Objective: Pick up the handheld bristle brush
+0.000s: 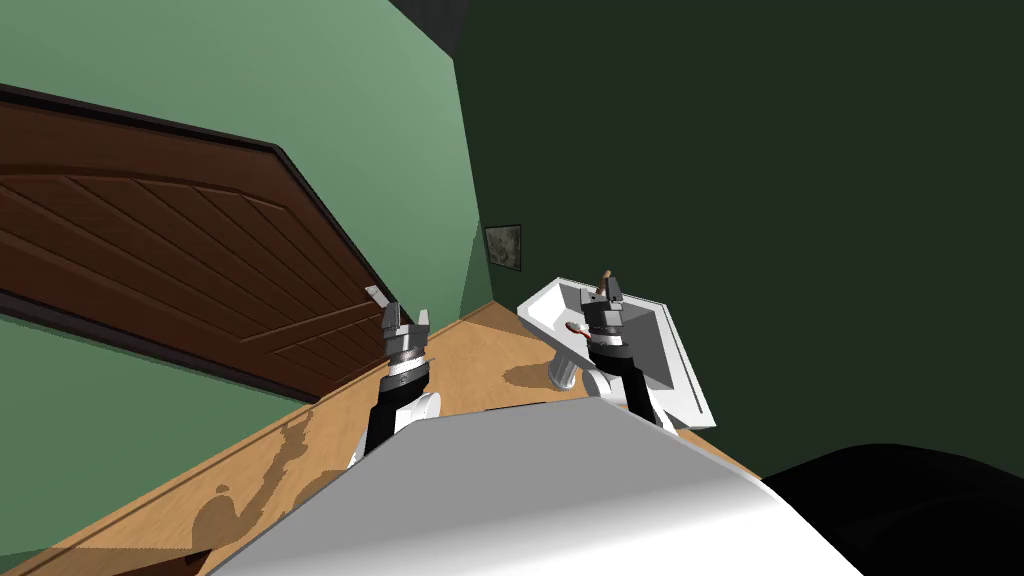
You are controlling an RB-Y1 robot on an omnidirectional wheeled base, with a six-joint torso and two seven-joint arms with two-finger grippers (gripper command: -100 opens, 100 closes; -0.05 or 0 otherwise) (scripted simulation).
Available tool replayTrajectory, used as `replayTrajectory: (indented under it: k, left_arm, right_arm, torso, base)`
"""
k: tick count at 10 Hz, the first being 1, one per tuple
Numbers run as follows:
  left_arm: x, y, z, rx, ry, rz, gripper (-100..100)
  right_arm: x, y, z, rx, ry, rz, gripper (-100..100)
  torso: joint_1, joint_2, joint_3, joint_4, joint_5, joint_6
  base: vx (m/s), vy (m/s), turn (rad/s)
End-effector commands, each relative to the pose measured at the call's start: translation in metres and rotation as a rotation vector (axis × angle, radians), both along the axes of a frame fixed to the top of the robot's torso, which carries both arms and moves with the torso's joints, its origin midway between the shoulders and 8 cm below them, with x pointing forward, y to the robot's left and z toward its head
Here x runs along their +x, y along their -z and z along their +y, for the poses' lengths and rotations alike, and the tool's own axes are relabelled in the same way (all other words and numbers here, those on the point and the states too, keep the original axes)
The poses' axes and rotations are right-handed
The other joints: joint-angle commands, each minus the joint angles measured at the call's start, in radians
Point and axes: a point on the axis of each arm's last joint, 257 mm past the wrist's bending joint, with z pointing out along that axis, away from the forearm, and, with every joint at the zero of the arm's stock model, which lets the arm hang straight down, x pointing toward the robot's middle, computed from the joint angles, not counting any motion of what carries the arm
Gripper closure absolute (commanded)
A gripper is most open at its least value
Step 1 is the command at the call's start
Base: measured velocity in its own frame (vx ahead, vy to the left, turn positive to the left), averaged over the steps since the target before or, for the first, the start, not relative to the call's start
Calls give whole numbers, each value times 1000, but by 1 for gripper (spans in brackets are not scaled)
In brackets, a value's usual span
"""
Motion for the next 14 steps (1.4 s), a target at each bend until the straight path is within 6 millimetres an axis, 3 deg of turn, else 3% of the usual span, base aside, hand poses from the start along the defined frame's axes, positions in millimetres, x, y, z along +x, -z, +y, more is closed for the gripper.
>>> replayTrajectory:
  k: [1, 14]
  left_arm:
    - [0, 0, 0, 0, 0, 0, 0]
    - [0, 0, 0, 0, 0, 0, 0]
  right_arm:
    - [3, -1, 5, -39, -16, 3, -100]
    - [36, 8, 49, -479, -85, 67, -100]
  torso:
    - [0, 0, 0, 0, 0, 0]
    - [-1, 2, 1, 0, 0, 0]
  base:
    - [-20, -1, 49]
    - [-40, -7, 59]
